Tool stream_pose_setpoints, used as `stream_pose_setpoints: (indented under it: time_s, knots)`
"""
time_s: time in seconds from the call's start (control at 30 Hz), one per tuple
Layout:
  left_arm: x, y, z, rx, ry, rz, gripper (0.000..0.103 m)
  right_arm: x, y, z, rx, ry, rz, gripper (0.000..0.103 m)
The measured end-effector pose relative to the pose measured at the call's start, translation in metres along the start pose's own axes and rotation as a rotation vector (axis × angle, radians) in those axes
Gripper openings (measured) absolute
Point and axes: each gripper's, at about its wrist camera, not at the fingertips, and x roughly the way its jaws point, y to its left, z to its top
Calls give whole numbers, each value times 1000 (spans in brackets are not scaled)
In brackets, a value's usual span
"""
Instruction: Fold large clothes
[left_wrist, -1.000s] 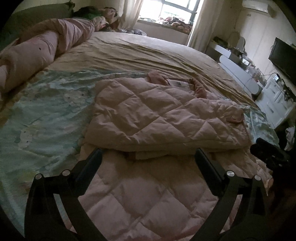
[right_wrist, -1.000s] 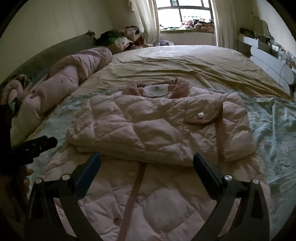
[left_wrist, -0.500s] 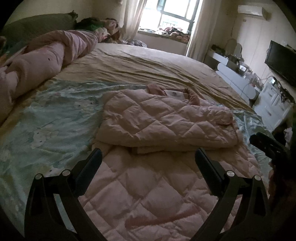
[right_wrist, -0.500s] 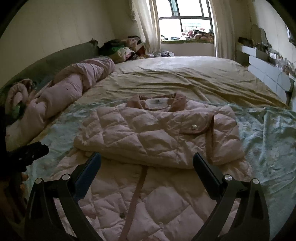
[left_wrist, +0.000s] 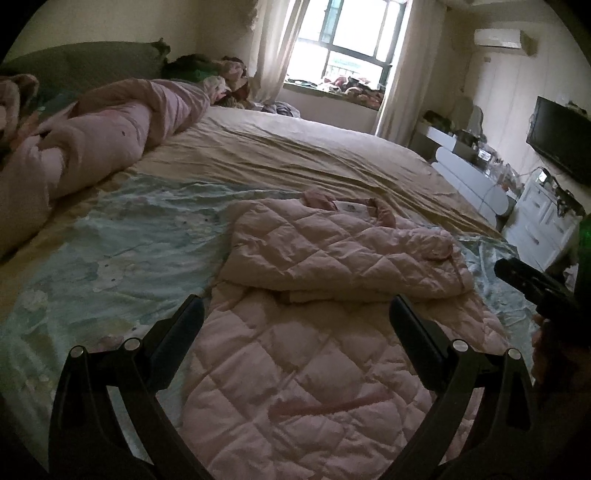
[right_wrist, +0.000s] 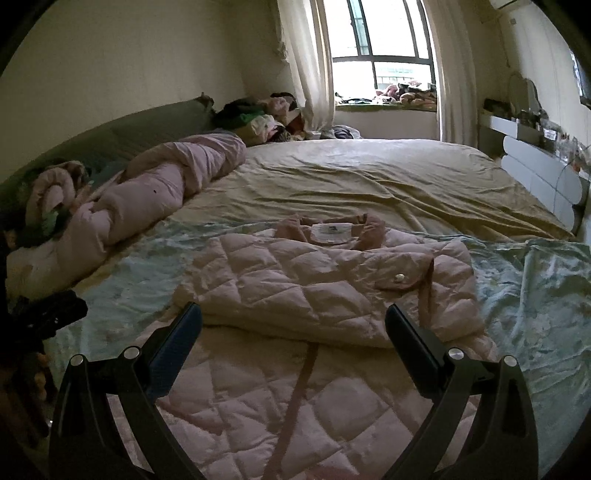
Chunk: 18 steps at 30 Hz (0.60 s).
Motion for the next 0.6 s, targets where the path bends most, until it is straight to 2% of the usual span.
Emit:
stream_pose_setpoints:
  time_s: [0.6]
  knots:
    - [-52,-11,-23,29,-45,13,94,-63,15,-7,-61,-70,21,99]
